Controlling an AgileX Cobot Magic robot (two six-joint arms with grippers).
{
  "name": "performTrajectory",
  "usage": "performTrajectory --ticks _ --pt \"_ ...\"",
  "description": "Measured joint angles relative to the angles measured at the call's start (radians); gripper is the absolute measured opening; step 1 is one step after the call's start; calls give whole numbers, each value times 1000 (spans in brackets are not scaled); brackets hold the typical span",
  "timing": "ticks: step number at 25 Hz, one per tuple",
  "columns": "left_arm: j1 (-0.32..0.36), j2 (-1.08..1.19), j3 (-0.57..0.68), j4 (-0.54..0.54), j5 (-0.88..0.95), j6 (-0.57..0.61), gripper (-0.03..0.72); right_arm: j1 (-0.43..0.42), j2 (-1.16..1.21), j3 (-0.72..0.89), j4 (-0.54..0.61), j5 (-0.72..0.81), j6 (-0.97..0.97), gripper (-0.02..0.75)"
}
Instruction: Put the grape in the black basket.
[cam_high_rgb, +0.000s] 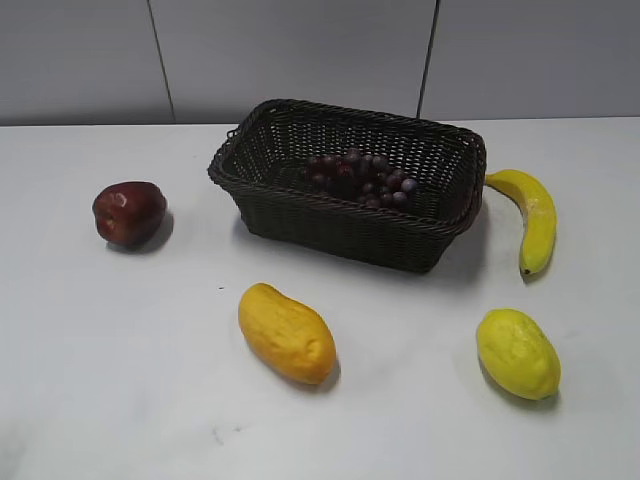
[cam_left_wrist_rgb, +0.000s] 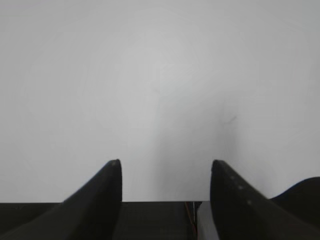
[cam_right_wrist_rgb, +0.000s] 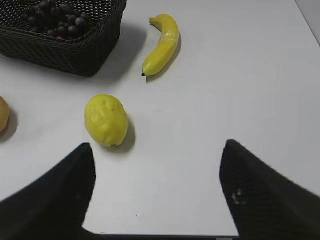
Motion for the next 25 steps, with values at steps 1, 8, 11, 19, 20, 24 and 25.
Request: performTrajectory --ticks 1,8,11,19,20,24,25 --pt "0 -45 14 0 0 0 522 0 0 0 0 0 0 590" --pt "0 -296 50 -1 25 0 522 0 0 0 0 0 0 590" --pt "0 -397 54 -1 28 0 511 0 0 0 0 0 0 590" --pt "0 -643 54 -2 29 0 499 0 0 0 0 0 0 590" --pt "0 -678 54 -2 29 0 499 0 0 0 0 0 0 590" --pt "0 -744 54 -1 33 0 499 0 0 0 0 0 0 590" --pt "0 -745 54 -2 32 0 499 0 0 0 0 0 0 590"
